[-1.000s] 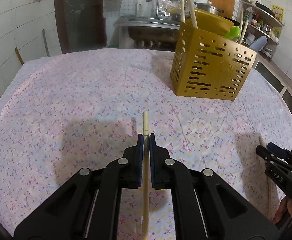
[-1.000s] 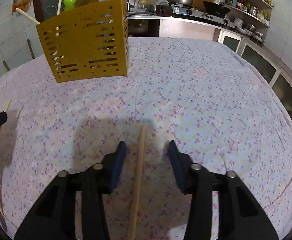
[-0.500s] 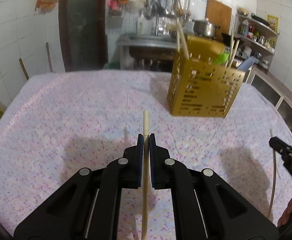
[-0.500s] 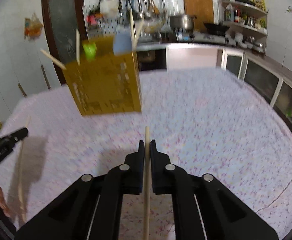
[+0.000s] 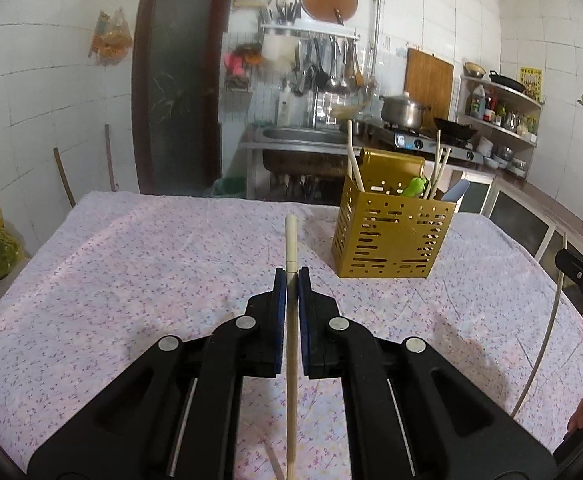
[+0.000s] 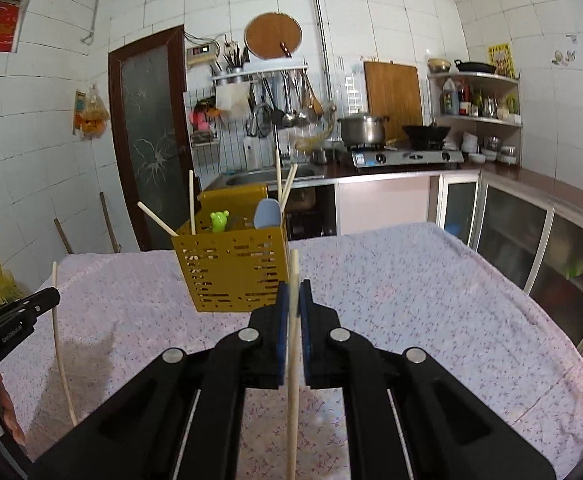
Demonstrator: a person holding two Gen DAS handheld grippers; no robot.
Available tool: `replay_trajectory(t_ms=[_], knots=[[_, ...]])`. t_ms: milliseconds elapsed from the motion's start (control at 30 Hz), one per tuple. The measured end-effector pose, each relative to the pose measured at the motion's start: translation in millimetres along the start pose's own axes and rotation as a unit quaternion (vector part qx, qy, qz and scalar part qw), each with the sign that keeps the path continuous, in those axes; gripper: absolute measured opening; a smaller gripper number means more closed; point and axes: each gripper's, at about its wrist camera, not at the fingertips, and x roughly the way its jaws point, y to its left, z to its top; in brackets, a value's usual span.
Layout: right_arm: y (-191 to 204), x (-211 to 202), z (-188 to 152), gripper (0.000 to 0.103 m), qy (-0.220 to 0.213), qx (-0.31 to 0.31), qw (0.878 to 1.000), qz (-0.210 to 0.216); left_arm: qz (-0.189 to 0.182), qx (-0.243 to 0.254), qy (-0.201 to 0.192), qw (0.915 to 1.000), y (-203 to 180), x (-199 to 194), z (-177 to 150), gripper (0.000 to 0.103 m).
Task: Organize utensils
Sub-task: 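Lift both chopsticks and lower them into the yellow holder with both tools, then open both tools to release the chopsticks and withdraw from the holder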
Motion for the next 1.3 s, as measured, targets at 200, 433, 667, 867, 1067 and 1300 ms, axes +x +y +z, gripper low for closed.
replay_trajectory(t_ms=[200, 433, 667, 867, 1067, 1300], knots=[[0, -10, -2, 0.006, -0.014, -0.001, 1.0, 0.002, 0.007, 0.002, -0.008, 0.9999, 3, -8, -3, 0.005], [1, -20, 0, 0.006, -0.035, -0.002, 0.999, -0.001, 0.005, 0.009, -0.031, 0.9995, -3, -21, 3, 0.005], [3, -22, 15, 0.006, -0.063, -0.005, 0.998, -0.002, 0.007, 0.031, -0.057, 0.9979, -17, -28, 20, 0.005], [8, -17, 51, 0.006, -0.095, -0.01, 0.995, 0.007, -0.017, 0.037, -0.096, 0.9946, -35, -33, 69, 0.005], [20, -3, 118, 0.006, -0.151, -0.019, 0.988, 0.013, -0.053, 0.029, -0.158, 0.9856, -59, -28, 150, 0.005], [28, 41, 181, 0.006, -0.205, -0.015, 0.978, 0.018, -0.066, 0.018, -0.174, 0.9824, -83, 34, 203, 0.005]])
